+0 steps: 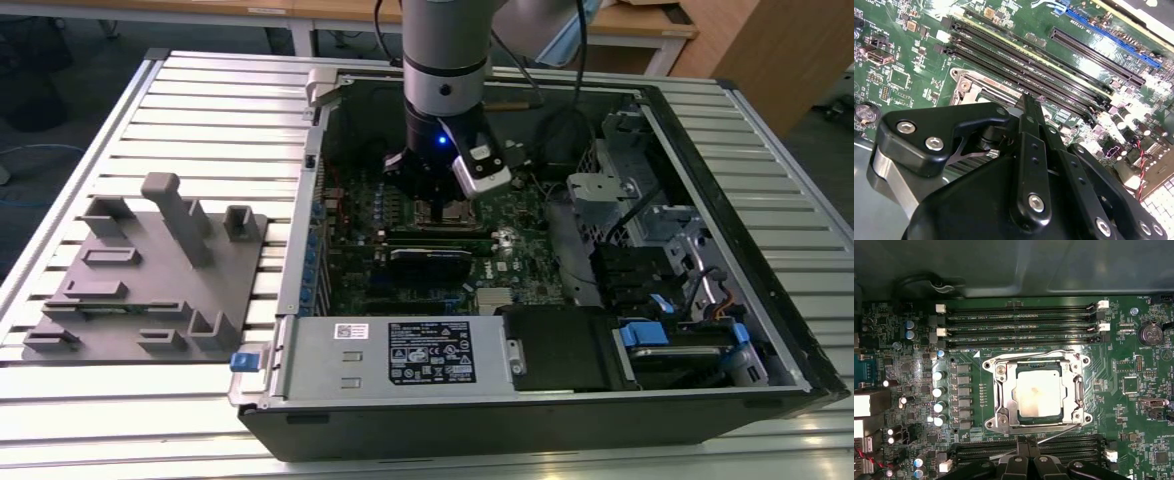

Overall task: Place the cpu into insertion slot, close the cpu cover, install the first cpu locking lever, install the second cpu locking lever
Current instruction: 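Install the second cpu locking lever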

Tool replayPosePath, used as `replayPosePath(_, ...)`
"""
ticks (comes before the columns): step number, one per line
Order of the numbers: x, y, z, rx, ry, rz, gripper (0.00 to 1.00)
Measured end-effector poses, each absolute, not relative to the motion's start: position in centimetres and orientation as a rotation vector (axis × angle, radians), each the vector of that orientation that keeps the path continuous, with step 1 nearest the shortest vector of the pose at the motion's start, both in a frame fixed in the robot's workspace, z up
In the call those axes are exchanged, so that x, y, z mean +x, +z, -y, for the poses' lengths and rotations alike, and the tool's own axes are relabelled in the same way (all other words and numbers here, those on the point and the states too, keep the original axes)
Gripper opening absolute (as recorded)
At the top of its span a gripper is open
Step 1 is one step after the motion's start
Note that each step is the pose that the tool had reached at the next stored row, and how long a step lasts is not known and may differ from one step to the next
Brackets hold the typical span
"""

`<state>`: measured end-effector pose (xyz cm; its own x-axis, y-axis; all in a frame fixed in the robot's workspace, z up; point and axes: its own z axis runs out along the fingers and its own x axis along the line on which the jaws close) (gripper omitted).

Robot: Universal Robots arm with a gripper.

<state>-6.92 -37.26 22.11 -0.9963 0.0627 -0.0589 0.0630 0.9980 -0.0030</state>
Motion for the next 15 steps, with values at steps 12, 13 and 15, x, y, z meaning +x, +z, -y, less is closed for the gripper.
replayPosePath(12, -6.91, 21.81, 37.26, 0.097, -0.007, -3.081, 0.10)
replayPosePath(13, -6.91, 21.79, 37.26, 0.097, -0.007, -3.081, 0.10)
replayPosePath(15, -6.91, 21.70, 37.26, 0.097, -0.007, -3.081, 0.10)
